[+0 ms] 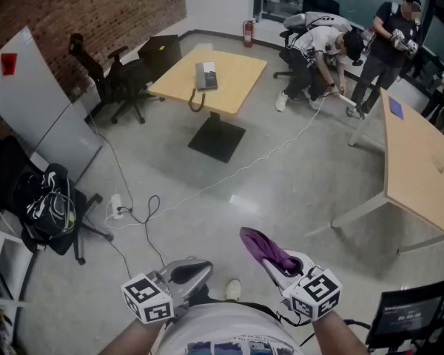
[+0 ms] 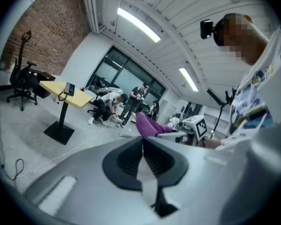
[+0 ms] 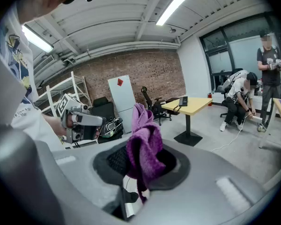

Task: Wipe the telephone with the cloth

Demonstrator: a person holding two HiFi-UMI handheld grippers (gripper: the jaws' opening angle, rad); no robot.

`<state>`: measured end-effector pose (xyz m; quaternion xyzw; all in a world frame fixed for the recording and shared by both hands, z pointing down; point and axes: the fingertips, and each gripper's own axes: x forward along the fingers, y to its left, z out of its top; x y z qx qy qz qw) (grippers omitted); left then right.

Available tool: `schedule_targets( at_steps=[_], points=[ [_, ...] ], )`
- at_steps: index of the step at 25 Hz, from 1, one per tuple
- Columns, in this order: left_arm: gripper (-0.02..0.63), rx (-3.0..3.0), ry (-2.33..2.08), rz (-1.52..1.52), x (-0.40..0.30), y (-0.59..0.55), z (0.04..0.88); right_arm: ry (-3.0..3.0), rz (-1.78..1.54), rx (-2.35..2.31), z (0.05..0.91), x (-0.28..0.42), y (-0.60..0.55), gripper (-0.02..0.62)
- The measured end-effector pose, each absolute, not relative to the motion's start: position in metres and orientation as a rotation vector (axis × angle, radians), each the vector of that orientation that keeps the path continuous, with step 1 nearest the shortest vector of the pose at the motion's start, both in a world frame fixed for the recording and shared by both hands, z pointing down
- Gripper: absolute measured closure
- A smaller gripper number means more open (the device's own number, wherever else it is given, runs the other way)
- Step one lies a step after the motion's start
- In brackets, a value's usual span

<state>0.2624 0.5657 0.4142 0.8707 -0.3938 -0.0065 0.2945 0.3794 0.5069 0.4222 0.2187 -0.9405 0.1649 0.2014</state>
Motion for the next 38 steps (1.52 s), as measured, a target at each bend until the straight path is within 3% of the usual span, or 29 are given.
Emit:
schedule_targets(
  at_steps=[22,38],
  points=[
    [0.598,2.327,-1.015,-0.063,0.220,0.534,0.417,-2.584,0.474,0.591,0.427,0.330,0.478,0.509],
    [0.598,2.388,-0.877,-0.041,0.117,0.489,0.409,-2.539,0.504,0.647,0.420,0.214,0.439,0.509]
  ],
)
